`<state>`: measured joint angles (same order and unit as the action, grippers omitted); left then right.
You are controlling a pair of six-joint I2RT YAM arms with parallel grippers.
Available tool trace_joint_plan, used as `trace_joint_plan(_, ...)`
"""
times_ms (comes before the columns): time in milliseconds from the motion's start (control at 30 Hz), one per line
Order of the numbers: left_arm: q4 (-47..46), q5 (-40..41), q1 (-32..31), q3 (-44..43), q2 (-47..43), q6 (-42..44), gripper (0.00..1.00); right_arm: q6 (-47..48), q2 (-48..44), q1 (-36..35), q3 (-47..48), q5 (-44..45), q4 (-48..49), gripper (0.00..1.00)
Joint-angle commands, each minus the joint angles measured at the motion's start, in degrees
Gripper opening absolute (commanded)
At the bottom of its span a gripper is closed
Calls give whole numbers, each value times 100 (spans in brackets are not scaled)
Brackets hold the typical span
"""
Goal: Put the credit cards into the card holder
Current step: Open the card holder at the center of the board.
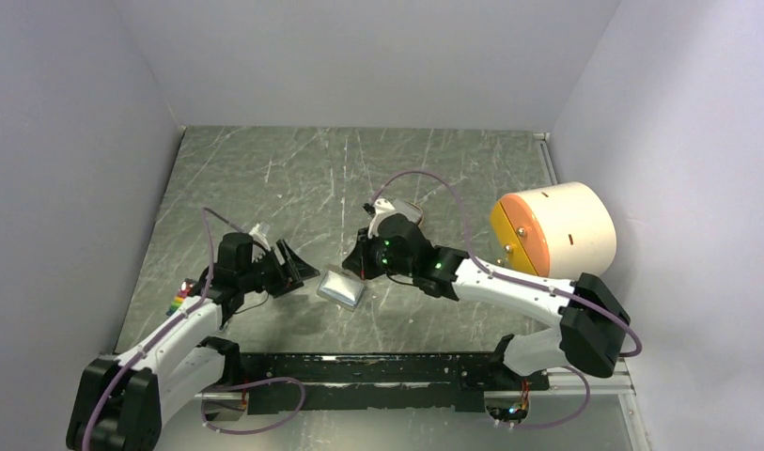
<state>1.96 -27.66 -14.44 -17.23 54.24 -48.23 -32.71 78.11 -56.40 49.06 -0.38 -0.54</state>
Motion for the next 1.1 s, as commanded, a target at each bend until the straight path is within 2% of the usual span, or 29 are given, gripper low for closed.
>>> trace_joint_plan(0,667,419,37,-326,-458,14,70,-603,-289,19,-135,-708,377,0)
trace_joint_plan(167,1186,672,37,-611,-765,85,70,-1295,-303,32,-345,-1556,1069,0)
trace_joint_plan(400,1221,477,37,-616,-447,120,65,-2009,-590,512,-1048,-1500,1202,0)
trace_joint_plan(500,954,151,37,-572,-332,241,61,-2243,-632,779,-1525,-1542,1273,0)
trace_joint_plan(567,890,5,37,-623,-175,304,55,-2201,-664,823,-1722,-1369,1151,0)
trace_joint_plan(633,786,-169,37,-650,-4,374,53,-2110,-697,831,-1829,-1158,928,0)
trace_joint_plan(833,685,-525,22,-635,516,522,61,-1996,-859,920,-2214,-721,536,0)
trace_joint_plan(1067,275,-835,-61,-471,674,325,58,-1884,-1122,1136,-2476,-573,361,0)
